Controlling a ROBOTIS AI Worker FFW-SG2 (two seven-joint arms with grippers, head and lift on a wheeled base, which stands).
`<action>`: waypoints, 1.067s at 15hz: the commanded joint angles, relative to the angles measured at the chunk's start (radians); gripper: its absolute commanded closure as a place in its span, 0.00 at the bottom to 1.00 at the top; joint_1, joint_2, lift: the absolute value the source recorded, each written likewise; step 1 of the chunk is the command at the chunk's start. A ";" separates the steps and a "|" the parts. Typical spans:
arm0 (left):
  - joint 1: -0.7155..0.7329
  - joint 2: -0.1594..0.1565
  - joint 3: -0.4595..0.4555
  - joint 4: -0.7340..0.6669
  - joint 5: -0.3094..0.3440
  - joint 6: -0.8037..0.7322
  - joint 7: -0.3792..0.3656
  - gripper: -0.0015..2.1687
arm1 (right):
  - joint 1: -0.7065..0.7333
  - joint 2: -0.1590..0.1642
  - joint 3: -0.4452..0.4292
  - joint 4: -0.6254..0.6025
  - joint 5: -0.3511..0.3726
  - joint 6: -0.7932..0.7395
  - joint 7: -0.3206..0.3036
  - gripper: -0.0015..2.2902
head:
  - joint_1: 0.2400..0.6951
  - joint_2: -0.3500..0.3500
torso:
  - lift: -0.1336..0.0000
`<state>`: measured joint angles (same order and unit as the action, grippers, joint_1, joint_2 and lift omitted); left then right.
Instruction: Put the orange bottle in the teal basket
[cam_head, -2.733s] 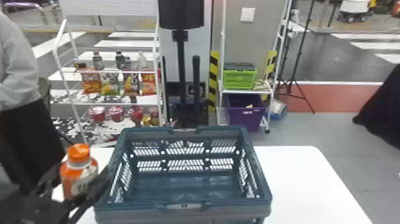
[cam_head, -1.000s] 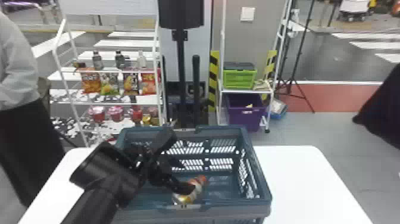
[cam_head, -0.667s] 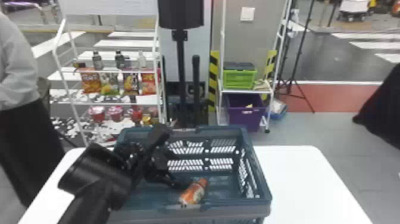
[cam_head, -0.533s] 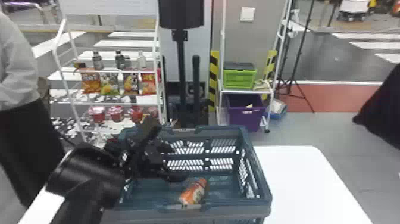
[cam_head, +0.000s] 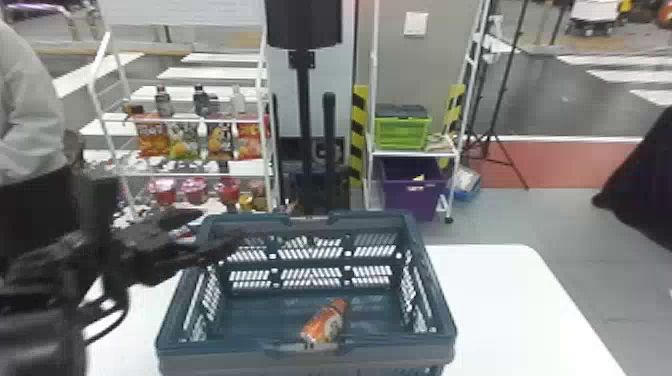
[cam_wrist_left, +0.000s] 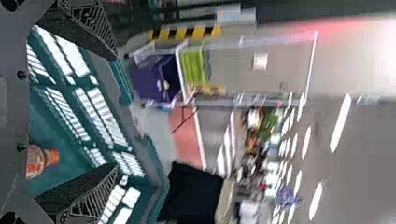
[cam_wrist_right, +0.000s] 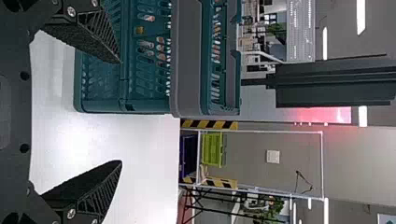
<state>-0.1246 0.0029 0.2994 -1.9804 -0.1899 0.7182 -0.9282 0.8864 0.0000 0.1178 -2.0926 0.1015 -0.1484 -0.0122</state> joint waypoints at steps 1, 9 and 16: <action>0.174 -0.006 0.121 -0.195 0.121 0.070 0.060 0.05 | 0.003 -0.011 -0.006 -0.015 -0.011 0.000 0.001 0.05 | 0.57 0.50 | 1.00; 0.766 -0.006 0.167 -0.387 0.293 -0.305 0.259 0.05 | 0.008 -0.107 0.011 -0.080 -0.062 -0.009 0.005 0.05 | 0.57 0.50 | 1.00; 1.080 -0.006 -0.095 -0.198 0.300 -1.016 0.555 0.05 | 0.011 -0.196 0.022 -0.087 -0.108 -0.018 0.005 0.05 | 0.57 0.50 | 1.00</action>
<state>0.9210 0.0000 0.2567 -2.2153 0.1104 -0.2051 -0.4044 0.8989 -0.1807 0.1333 -2.1829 -0.0004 -0.1654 -0.0075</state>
